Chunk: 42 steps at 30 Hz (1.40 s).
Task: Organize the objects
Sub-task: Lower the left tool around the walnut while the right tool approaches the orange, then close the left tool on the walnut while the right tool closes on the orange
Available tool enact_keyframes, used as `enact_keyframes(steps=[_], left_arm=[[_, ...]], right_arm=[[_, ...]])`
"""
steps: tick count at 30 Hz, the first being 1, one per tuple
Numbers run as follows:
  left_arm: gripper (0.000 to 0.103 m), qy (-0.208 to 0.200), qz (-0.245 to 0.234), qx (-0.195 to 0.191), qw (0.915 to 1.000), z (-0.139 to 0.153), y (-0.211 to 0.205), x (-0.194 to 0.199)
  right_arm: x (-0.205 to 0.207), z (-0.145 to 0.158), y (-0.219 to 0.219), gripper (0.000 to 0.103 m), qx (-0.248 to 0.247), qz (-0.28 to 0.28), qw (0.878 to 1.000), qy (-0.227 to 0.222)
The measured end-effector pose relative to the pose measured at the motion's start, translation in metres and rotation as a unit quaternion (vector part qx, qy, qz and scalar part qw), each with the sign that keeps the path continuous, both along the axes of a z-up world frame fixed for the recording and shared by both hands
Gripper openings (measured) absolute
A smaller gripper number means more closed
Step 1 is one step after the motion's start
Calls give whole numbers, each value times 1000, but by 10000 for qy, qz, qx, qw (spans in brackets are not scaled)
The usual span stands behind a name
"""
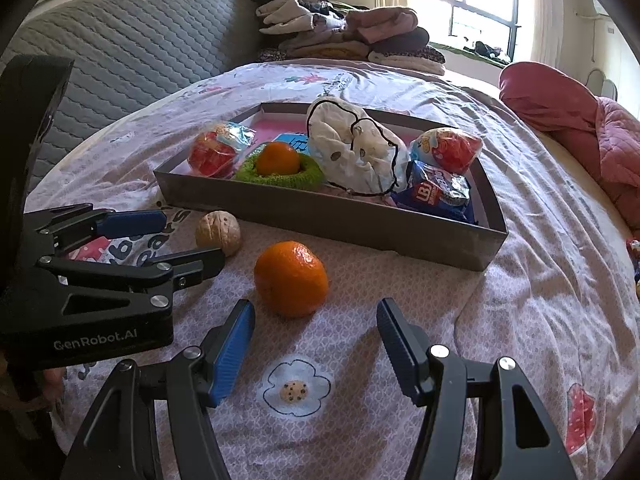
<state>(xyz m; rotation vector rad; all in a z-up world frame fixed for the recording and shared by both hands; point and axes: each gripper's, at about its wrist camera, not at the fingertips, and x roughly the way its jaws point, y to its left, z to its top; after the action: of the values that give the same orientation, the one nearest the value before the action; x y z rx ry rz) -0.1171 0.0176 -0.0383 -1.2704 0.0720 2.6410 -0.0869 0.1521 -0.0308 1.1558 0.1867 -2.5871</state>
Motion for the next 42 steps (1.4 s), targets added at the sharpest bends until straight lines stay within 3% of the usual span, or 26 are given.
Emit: enact_keyframes(steps=[30, 35, 42], left_arm=[[69, -131, 137, 178, 9997, -5, 4, -21], [65, -183, 155, 203, 9995, -6, 4, -23], [51, -213, 95, 195, 9995, -7, 7, -25]], right_arm=[[-14, -3, -8, 58, -38, 68, 9999, 82], [-16, -3, -10, 55, -18, 87, 9999, 79], [-19, -5, -11, 46, -15, 82, 10000, 10]])
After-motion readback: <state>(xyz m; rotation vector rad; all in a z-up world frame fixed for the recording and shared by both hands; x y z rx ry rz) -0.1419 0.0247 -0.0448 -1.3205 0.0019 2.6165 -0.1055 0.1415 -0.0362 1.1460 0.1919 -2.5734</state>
